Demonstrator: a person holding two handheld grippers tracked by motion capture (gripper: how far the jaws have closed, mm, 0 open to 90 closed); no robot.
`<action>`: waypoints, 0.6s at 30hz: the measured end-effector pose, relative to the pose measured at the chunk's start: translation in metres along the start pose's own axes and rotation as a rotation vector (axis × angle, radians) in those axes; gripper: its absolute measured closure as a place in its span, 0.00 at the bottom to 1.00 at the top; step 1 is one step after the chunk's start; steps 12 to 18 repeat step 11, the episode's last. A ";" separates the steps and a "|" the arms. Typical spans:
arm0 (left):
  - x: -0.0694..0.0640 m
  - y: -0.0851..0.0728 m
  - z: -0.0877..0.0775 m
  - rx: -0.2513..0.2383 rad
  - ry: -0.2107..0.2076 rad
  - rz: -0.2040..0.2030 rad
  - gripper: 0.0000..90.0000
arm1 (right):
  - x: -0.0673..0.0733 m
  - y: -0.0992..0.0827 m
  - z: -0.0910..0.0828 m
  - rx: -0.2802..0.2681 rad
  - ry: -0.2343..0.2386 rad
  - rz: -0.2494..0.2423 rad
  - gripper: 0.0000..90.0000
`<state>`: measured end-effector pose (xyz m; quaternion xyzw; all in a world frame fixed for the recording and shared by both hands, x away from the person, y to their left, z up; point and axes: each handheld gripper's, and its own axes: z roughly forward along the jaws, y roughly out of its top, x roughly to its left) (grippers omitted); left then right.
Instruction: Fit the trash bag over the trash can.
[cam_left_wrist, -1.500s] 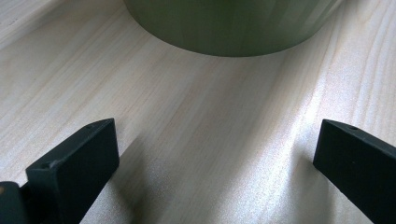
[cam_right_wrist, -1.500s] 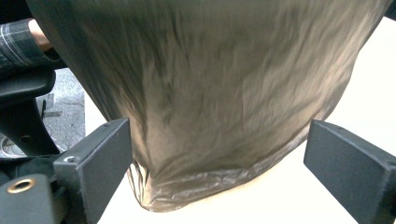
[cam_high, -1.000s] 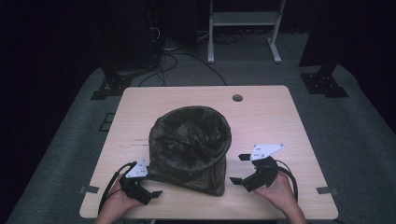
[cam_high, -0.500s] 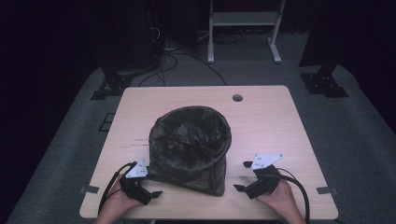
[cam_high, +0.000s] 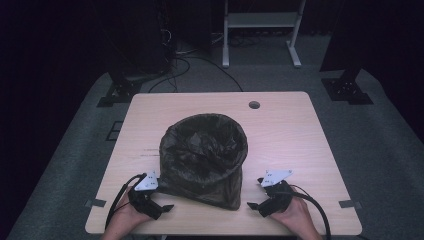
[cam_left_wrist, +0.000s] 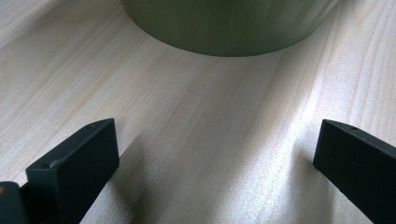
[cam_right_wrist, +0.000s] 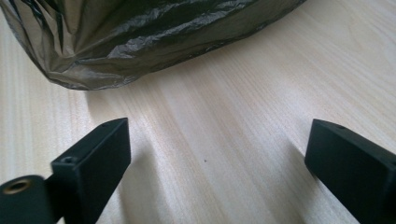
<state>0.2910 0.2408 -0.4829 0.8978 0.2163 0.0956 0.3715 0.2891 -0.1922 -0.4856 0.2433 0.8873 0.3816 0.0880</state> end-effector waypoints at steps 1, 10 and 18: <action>0.000 0.000 0.000 -0.001 0.000 0.000 0.00 | 0.000 -0.001 0.001 -0.002 -0.009 -0.011 0.04; 0.000 0.000 0.000 0.000 0.000 0.000 0.00 | 0.001 0.000 0.001 0.001 -0.018 -0.015 0.04; 0.000 0.000 0.000 0.000 0.000 0.000 0.00 | 0.001 0.000 0.001 0.001 -0.019 -0.015 0.04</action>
